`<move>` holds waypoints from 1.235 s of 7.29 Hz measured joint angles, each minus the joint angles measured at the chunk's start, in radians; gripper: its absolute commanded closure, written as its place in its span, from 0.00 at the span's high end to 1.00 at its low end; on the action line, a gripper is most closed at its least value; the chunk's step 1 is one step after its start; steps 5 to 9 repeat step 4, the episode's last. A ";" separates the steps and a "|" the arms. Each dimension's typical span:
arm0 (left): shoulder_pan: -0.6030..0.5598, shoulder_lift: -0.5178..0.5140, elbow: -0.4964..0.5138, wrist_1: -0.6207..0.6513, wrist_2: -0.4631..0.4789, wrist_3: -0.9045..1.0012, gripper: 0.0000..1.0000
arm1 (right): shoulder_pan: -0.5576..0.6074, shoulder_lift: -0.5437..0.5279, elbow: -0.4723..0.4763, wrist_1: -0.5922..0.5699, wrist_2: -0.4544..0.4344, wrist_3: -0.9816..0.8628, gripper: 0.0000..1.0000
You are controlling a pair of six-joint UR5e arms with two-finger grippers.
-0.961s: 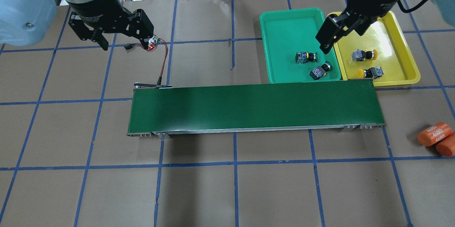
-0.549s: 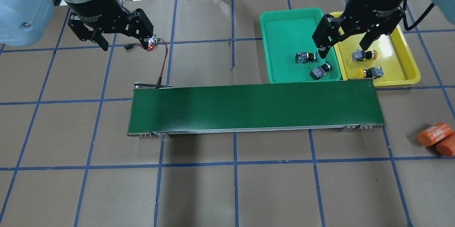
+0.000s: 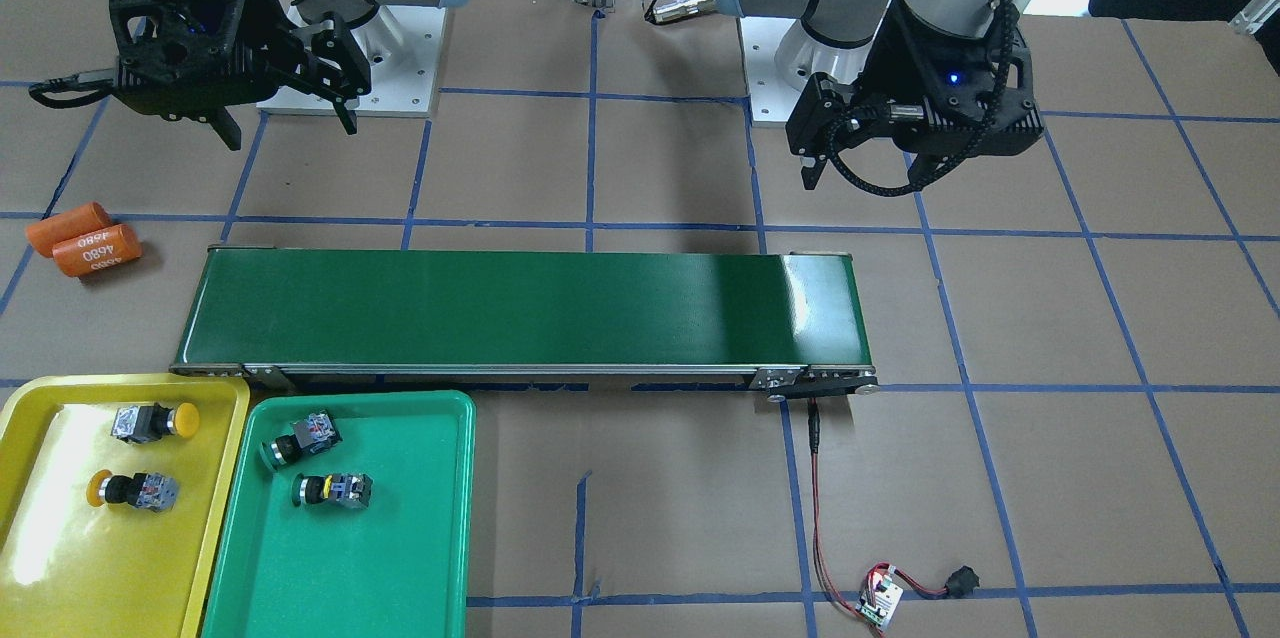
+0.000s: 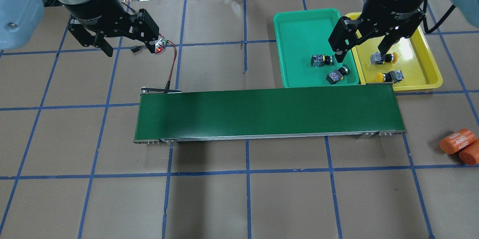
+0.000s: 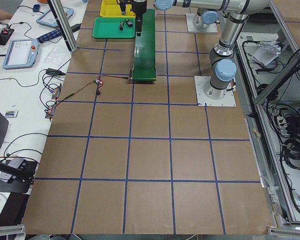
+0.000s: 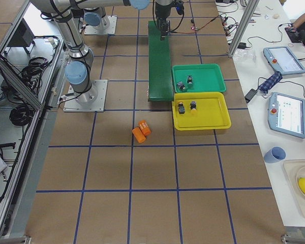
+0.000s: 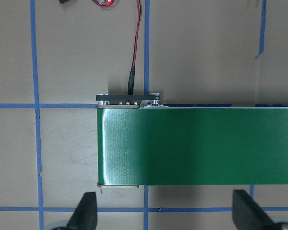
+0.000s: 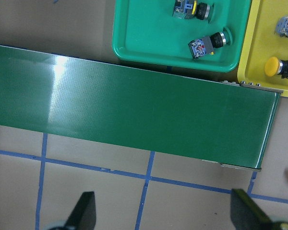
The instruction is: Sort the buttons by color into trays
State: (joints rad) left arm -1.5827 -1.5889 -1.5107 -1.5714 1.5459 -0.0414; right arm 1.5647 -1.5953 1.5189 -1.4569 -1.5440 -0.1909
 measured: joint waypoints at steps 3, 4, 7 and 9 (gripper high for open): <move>0.003 0.006 -0.001 -0.007 0.026 0.008 1.00 | 0.000 0.000 0.002 -0.003 0.001 -0.004 1.00; 0.004 0.007 -0.003 -0.013 0.026 0.016 1.00 | 0.000 0.000 0.002 -0.004 -0.002 -0.005 1.00; 0.004 0.007 -0.003 -0.013 0.026 0.016 1.00 | 0.000 0.000 0.002 -0.004 -0.002 -0.005 1.00; 0.004 0.007 -0.003 -0.013 0.026 0.016 1.00 | 0.000 0.000 0.002 -0.004 -0.002 -0.005 1.00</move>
